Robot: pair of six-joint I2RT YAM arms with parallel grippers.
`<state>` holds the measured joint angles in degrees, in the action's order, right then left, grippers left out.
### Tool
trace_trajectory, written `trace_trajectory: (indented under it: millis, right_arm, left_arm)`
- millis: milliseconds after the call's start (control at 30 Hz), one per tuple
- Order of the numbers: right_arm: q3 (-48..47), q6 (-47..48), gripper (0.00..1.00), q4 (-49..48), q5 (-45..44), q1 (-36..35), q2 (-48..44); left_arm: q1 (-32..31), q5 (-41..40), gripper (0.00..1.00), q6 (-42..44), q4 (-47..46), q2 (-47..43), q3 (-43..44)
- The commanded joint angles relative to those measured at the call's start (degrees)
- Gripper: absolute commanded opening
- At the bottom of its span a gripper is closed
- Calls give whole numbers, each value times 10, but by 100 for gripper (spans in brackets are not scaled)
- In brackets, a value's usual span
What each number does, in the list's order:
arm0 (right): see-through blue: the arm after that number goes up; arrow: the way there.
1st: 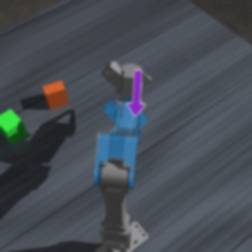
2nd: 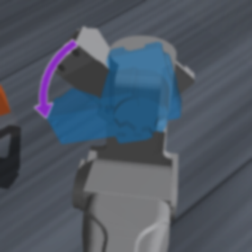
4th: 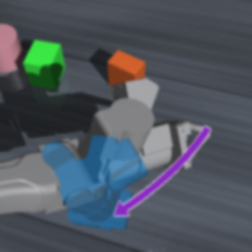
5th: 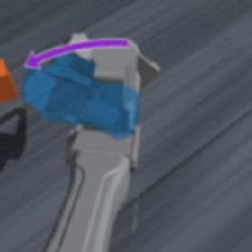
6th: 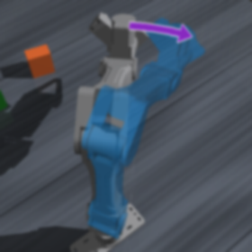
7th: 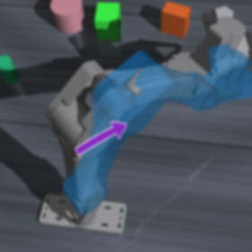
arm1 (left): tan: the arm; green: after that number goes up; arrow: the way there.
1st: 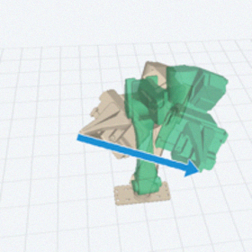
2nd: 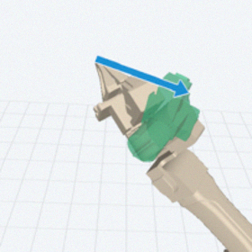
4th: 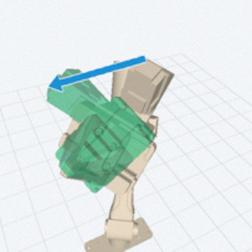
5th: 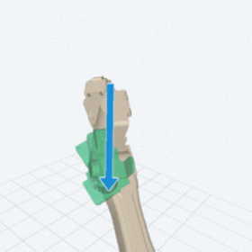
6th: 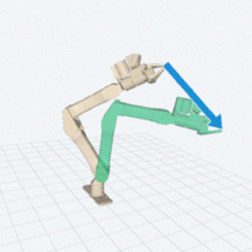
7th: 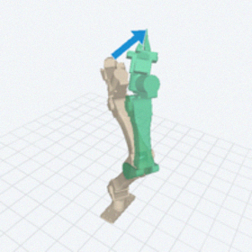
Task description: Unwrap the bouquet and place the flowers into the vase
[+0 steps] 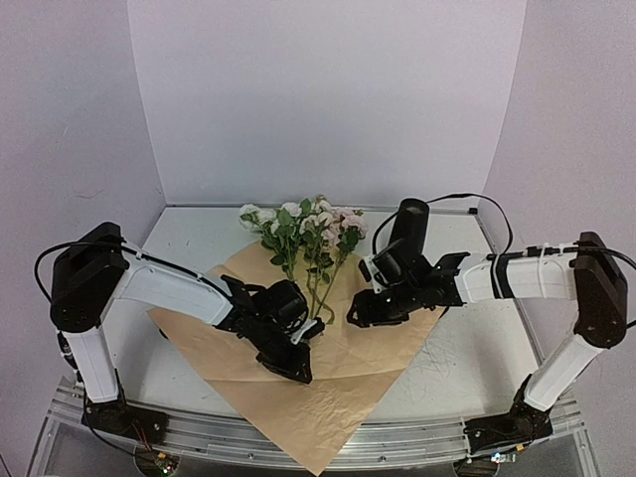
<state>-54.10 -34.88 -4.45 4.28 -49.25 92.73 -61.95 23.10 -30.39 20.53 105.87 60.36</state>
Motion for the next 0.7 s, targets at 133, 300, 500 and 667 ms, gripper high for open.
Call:
trace_trajectory:
  millis: [133, 300, 500, 667]
  right_arm:
    - [-57, -92, 51, 22, -155, -1, 11]
    - [-91, -108, 50, 22, -192, -1, 26]
    - [-133, -108, 49, 23, -211, -1, 52]
    - [-157, -120, 47, 24, -231, -1, 65]
  left_arm:
    - [0, -263, 52, -23, -8, -89, 37]
    - [1, -397, 71, -26, -8, -97, 73]
    - [8, -456, 91, -28, -7, -83, 104]
    - [72, -410, 100, -55, -8, -60, 132]
